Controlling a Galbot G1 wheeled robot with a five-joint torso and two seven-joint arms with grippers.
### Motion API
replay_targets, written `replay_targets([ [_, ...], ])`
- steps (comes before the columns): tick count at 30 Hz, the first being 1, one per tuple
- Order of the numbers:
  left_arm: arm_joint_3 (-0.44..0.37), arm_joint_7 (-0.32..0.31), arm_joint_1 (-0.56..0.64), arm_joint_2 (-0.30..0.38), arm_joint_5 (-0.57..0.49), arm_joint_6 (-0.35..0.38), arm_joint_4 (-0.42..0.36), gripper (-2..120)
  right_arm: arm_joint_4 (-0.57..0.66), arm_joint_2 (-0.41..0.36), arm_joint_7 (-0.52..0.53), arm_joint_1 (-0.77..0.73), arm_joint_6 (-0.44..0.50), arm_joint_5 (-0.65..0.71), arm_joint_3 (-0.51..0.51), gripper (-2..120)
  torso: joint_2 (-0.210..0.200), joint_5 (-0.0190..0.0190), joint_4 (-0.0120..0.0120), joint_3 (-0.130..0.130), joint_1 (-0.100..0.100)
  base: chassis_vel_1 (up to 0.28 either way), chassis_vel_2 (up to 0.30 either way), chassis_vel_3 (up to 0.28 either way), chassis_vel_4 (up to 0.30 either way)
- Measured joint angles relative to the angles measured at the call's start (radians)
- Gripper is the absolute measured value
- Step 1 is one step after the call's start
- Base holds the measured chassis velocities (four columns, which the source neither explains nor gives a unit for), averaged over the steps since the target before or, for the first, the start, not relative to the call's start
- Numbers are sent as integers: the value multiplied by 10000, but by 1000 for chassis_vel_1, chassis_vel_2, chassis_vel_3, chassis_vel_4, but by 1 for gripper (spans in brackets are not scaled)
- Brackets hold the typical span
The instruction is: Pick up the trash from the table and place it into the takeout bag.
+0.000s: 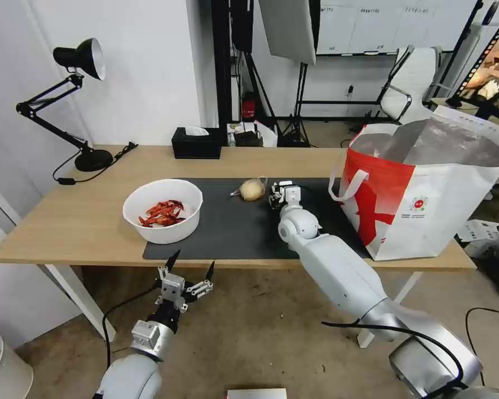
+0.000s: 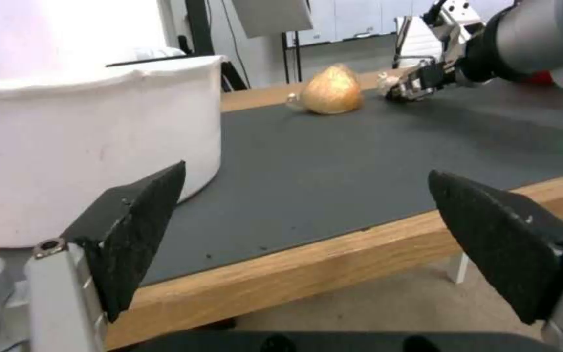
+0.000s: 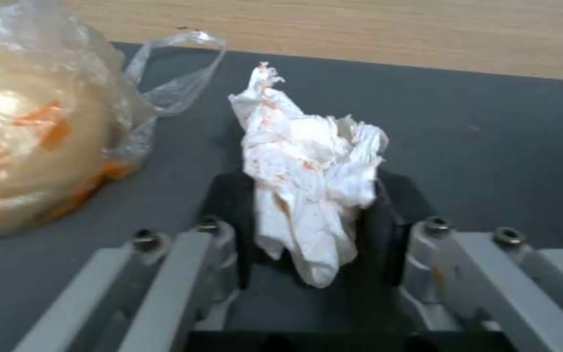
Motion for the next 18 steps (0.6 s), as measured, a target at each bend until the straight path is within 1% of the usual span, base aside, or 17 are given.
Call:
replay_targets([
  [3,61,4,-9,6,0,0,5,100,451,-279,-278,-184,387,-319,4,18,-1,0,-1,3,1,0,0,0,0],
  [4,61,4,-9,6,0,0,5,100,451,-279,-278,-184,387,-319,4,18,-1,0,-1,3,1,0,0,0,0],
  [7,103,6,-17,15,-2,-1,-21,100,1782,-839,-560,-638,790,-772,21,3,-1,0,-1,1,0,0,0,0,0],
  [8,103,6,-17,15,-2,-1,-21,100,1782,-839,-560,-638,790,-772,21,3,-1,0,-1,1,0,0,0,0,0],
  [9,104,6,-15,24,-3,-1,-51,100,2357,-1077,-663,-846,982,-905,34,0,-1,0,0,1,1,0,0,0,0],
  [12,74,7,16,50,-20,-1,-144,100,4025,-1746,-1069,-1439,1584,-1253,243,0,-1,2,-1,0,0,0,0,0,0],
  [13,74,7,16,50,-20,-1,-144,100,4025,-1746,-1069,-1439,1584,-1253,243,0,-1,2,-1,0,0,0,0,0,0],
  [14,59,6,28,61,-23,-1,-156,100,4371,-1879,-1097,-1551,1712,-1376,331,0,0,2,0,0,0,0,0,0,0],
  [16,19,6,54,93,-27,-1,-175,100,5544,-2328,-999,-1824,2041,-1745,765,0,0,1,0,0,0,0,0,0,0],
  [17,19,6,54,93,-27,-1,-175,100,5544,-2328,-999,-1824,2041,-1745,765,0,0,1,0,0,0,0,0,0,0],
  [18,11,6,69,106,-27,0,-178,100,6051,-2545,-763,-1862,2054,-1814,1015,0,0,1,0,0,0,0,0,0,0],
])
